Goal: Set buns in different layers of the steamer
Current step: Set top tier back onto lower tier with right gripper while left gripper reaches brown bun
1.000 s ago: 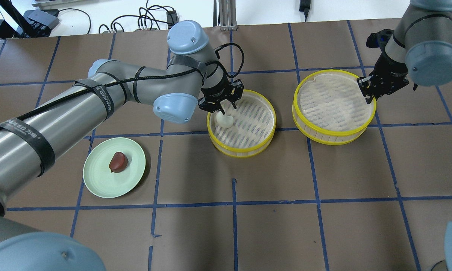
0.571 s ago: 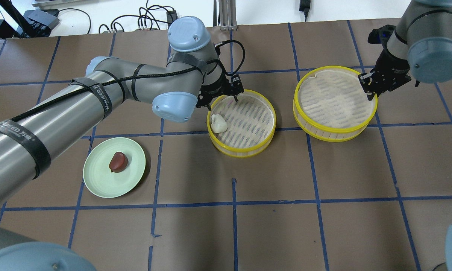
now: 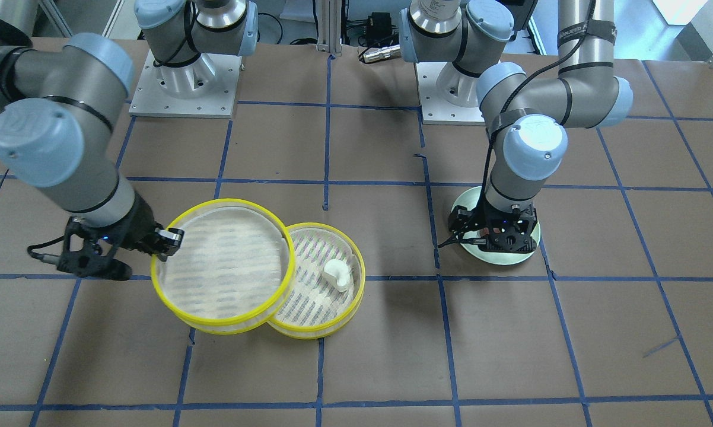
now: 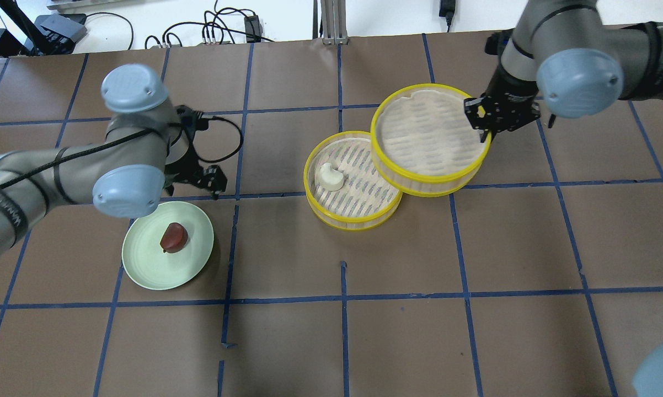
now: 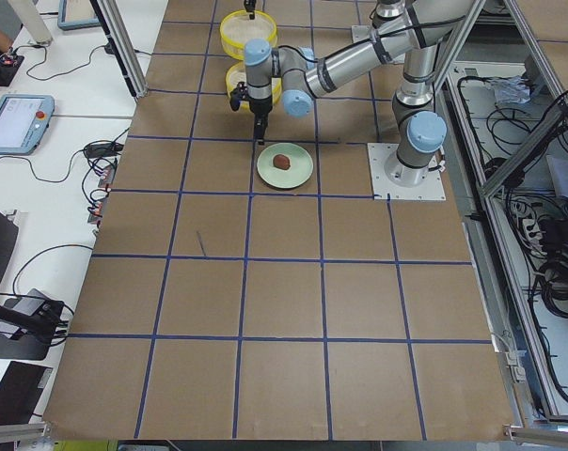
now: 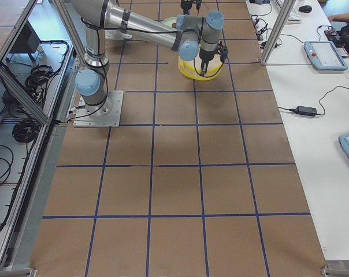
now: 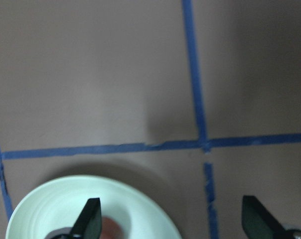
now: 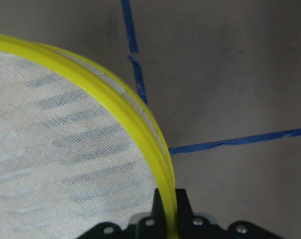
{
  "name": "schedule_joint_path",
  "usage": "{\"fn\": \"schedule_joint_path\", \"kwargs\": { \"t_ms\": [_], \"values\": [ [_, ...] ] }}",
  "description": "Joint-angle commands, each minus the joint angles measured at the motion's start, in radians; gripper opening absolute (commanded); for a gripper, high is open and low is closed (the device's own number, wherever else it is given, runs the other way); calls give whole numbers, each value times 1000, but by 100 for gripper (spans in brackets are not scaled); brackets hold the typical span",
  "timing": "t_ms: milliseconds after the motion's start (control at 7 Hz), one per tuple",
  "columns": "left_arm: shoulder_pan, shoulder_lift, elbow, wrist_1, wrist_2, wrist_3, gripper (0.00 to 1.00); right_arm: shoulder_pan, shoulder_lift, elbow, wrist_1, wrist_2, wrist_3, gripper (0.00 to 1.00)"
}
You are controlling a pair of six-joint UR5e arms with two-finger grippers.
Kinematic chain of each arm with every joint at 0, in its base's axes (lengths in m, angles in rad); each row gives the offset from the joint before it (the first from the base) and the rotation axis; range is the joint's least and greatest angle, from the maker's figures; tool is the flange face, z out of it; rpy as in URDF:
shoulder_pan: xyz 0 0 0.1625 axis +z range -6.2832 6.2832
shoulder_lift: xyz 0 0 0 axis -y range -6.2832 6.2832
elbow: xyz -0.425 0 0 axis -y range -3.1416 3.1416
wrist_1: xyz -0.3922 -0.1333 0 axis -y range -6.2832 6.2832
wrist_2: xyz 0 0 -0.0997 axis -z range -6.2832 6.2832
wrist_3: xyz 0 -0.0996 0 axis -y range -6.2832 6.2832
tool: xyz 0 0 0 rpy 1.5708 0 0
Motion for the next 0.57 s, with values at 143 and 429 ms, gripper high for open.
{"fn": "schedule_joint_path", "kwargs": {
  "t_ms": [143, 429],
  "values": [
    [87, -3, -92, -2, 7, 73, 100, 164, 34, 14, -27, 3, 222, 6],
    [87, -21, -81, 1, 4, 75, 31, 181, 64, 16, -70, 0, 199, 6]
  ]
}}
